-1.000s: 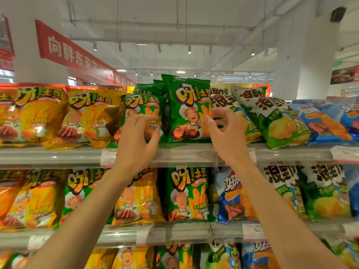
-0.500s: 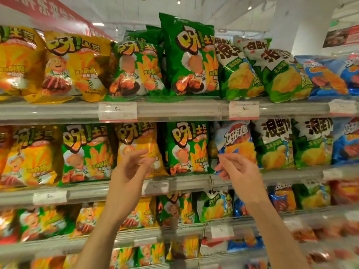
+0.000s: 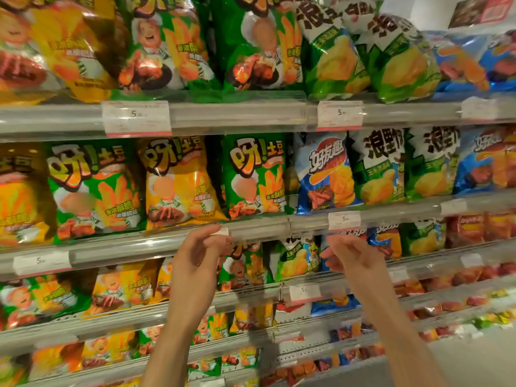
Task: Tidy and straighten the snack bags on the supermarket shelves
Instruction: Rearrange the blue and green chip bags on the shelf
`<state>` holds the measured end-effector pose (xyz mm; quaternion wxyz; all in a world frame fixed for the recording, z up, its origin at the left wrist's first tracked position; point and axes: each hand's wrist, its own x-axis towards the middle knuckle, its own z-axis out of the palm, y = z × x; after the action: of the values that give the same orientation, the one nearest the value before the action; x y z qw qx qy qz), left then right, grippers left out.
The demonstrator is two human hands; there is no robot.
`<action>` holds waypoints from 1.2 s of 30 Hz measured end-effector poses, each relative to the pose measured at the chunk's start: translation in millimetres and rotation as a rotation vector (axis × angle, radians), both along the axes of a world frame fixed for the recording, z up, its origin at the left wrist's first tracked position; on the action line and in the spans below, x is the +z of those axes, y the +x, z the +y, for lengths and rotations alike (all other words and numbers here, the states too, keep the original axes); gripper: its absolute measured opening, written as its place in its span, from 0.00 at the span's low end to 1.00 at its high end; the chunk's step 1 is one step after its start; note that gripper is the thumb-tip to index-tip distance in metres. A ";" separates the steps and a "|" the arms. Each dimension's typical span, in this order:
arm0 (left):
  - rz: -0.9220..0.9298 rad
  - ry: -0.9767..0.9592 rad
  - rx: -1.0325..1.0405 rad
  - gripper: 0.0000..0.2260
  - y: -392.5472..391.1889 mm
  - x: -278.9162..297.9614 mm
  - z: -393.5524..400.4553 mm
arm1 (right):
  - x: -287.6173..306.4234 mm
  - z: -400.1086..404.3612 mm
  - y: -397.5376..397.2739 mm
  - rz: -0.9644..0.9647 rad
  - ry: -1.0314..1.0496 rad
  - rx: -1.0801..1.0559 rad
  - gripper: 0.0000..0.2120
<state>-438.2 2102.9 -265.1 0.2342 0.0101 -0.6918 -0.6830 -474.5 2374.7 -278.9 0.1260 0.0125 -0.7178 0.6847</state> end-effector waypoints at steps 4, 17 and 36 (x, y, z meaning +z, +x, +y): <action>0.023 -0.007 -0.004 0.05 -14.7 5.2 48.8 | 7.5 45.4 -21.6 -0.001 -0.038 -0.052 0.05; 0.053 -0.024 0.055 0.07 -96.4 26.7 261.4 | 25.0 252.0 -113.7 0.033 -0.031 0.024 0.04; 0.075 -0.703 0.105 0.22 -187.9 52.5 306.3 | 60.7 296.9 -192.8 0.183 0.502 -0.297 0.32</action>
<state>-626.1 2409.2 -212.6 0.2835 -0.0604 -0.8739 -0.3902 -667.2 2671.6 -218.2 0.2818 0.0000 -0.8441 0.4561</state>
